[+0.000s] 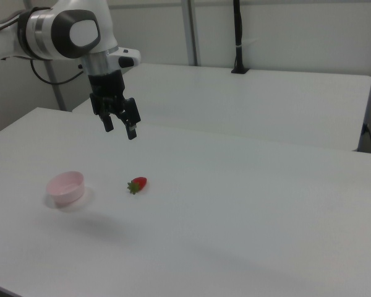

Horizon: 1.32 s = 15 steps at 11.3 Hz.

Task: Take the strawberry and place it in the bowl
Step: 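Lower the open gripper down over the red strawberry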

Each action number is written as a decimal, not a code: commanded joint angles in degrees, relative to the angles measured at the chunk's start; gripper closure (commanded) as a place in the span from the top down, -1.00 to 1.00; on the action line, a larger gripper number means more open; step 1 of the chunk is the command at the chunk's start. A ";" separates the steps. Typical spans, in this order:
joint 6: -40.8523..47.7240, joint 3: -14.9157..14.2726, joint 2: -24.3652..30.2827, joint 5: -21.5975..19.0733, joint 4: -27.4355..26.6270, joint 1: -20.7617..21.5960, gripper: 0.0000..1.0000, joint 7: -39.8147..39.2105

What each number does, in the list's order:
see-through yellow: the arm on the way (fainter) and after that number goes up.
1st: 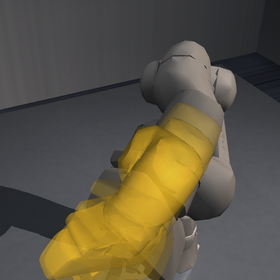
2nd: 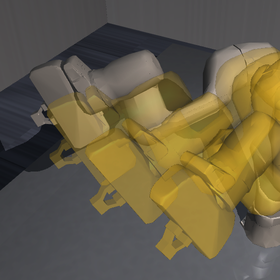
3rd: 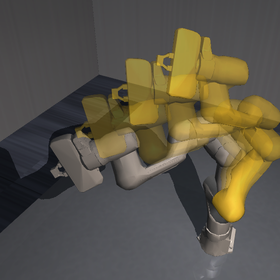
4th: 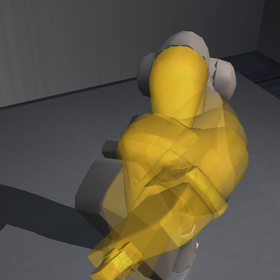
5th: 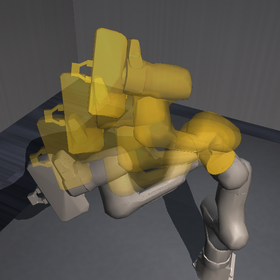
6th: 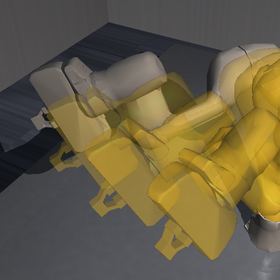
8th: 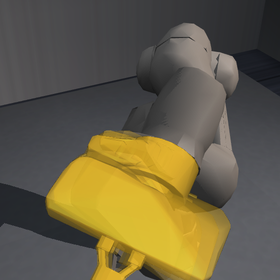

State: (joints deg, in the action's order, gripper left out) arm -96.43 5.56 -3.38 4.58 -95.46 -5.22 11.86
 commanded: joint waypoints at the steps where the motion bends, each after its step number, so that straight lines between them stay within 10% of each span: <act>1: 1.42 -0.02 1.09 -1.25 -0.07 -0.32 1.00 -0.70; 7: -2.77 0.15 -0.40 -1.51 -0.68 0.11 1.00 -1.58; 15: -19.03 0.59 -16.46 -0.54 -0.51 5.91 1.00 3.58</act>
State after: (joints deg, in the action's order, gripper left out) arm -111.50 6.54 -16.07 4.38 -96.26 -1.98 12.04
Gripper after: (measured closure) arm 0.000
